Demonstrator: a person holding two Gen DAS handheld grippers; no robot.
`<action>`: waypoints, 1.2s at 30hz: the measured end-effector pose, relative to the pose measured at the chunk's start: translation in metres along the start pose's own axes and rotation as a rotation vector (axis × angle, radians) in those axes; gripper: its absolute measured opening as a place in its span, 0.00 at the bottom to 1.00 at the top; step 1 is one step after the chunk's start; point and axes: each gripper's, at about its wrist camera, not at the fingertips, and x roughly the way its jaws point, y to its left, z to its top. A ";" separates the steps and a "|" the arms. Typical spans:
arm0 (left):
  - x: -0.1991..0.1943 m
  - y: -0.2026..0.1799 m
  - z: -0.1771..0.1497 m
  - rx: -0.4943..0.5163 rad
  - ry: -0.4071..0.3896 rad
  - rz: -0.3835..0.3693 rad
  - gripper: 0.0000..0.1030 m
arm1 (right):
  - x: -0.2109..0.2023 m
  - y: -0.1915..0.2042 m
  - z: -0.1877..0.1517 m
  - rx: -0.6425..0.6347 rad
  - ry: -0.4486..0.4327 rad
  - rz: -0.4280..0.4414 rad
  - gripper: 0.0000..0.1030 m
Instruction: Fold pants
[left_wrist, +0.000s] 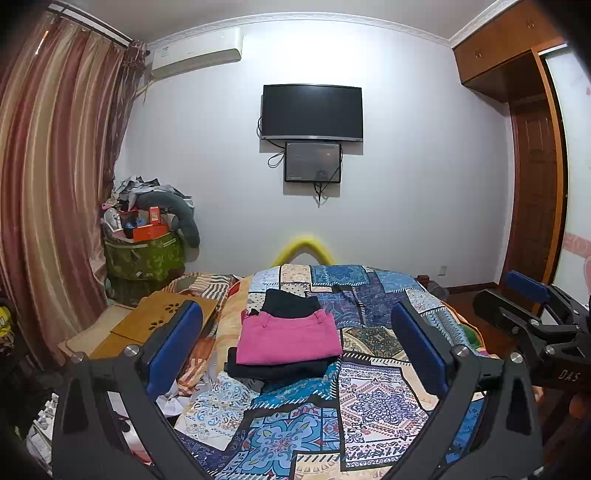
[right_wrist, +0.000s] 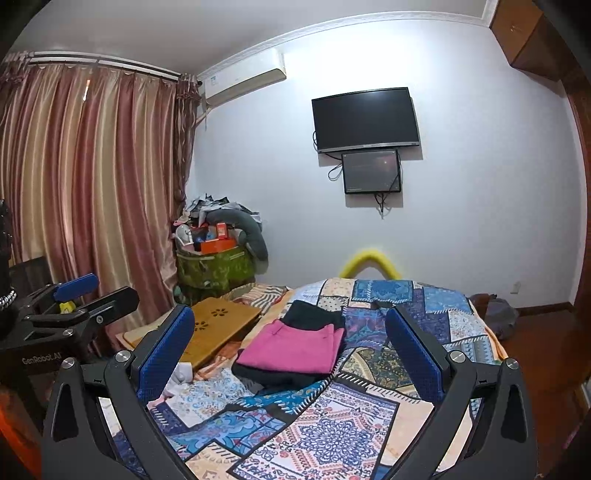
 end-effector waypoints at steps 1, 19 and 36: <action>0.000 -0.001 0.000 0.000 0.000 0.000 1.00 | 0.000 0.000 0.000 0.002 0.001 0.000 1.00; -0.002 -0.002 0.003 -0.017 0.000 -0.018 1.00 | -0.001 -0.002 0.001 0.002 0.000 0.000 1.00; 0.002 -0.002 0.003 -0.016 0.015 -0.026 1.00 | 0.001 -0.003 -0.001 0.010 0.009 -0.009 1.00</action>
